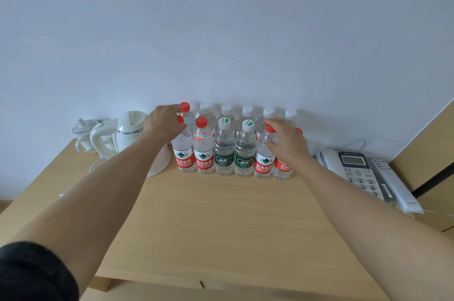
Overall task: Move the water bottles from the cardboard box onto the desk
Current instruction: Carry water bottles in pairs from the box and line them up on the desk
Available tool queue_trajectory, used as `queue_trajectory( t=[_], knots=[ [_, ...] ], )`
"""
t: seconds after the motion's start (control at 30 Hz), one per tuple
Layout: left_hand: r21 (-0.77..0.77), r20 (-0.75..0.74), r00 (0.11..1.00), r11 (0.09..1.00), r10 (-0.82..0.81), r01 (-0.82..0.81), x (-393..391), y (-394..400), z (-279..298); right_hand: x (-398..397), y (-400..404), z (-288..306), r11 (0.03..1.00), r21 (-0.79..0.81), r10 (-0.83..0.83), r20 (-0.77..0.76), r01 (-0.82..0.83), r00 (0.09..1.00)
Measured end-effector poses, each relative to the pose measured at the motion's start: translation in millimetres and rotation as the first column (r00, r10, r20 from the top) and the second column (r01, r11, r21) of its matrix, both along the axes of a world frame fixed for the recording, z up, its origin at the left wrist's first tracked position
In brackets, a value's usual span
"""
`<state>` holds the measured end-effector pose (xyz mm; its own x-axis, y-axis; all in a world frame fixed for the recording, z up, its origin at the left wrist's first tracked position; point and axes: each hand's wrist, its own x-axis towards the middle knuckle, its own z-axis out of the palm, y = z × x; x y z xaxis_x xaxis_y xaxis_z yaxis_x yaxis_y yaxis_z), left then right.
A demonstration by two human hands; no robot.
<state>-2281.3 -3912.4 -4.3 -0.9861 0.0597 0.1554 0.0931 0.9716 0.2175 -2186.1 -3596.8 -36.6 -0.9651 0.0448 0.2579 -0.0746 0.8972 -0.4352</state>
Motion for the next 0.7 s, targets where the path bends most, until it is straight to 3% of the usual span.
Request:
queue_trajectory(
  t=[0.33, 0.53, 0.7],
  knots=[
    [-0.119, -0.004, 0.998, 0.991, -0.063, 0.062, 11.2, 67.6, 27.4, -1.8, 0.9, 15.3, 0.999, -0.032, -0.015, 0.09, 0.018, 0.996],
    [-0.223, -0.001, 0.984, 0.959, -0.181, 0.176, 28.0, 133.3, 40.9, 3.5, 23.1, 30.8, 0.994, 0.069, -0.091, 0.109, 0.083, 0.99],
    [-0.221, 0.001, 0.965, 0.941, -0.263, 0.256, 37.7, 188.4, 39.5, 19.3, 59.5, 36.2, 0.976, 0.137, -0.188, 0.149, 0.168, 0.971]
  ],
)
